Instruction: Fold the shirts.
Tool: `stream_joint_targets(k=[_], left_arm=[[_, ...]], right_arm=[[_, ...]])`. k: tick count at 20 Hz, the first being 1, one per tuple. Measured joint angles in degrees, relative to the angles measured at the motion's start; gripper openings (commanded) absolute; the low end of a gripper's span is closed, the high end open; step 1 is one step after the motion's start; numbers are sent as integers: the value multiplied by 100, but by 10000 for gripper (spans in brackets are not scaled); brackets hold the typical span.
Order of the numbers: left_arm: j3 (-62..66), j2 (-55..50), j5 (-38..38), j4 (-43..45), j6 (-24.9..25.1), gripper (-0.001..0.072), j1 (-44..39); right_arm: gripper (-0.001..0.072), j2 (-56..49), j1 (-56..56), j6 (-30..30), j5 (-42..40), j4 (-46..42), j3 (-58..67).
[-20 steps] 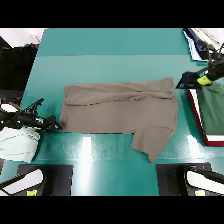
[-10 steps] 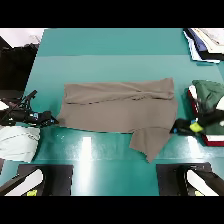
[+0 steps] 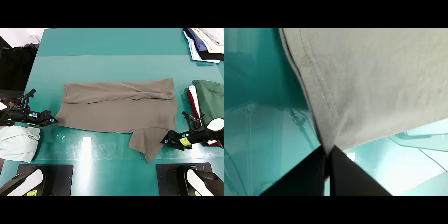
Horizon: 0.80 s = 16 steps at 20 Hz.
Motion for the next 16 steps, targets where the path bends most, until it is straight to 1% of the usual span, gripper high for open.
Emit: stream_joint_targets(k=[1, 2, 3, 5, 7, 9, 11, 12, 16], left_arm=[[0, 0, 0, 0, 0, 21, -2], [0, 0, -2, 0, 0, 21, 0], [0, 2, -9, 0, 0, 21, -2], [2, 2, -31, 4, 0, 21, 0], [4, 20, -72, 22, 0, 20, -2], [4, 109, -133, 63, 0, 20, 0], [7, 304, -258, 144, -2, 20, 0], [7, 439, -358, 188, -11, 20, -2], [4, 1060, -1069, 297, -81, 20, -2]], right_arm=[[364, -105, 70, 9, -68, 85, -7], [275, -232, 168, 9, -168, 131, 4], [232, -352, 271, 11, -247, 131, 39], [34, -568, 492, 4, -433, 120, 170], [24, -682, 675, -2, -588, 20, 382], [23, -605, 772, -2, -546, -284, 640], [22, -363, 837, 48, -166, -509, 911], [22, -192, 846, 87, 74, -769, 1062], [21, 621, 881, 188, 1110, -1266, 1617]])
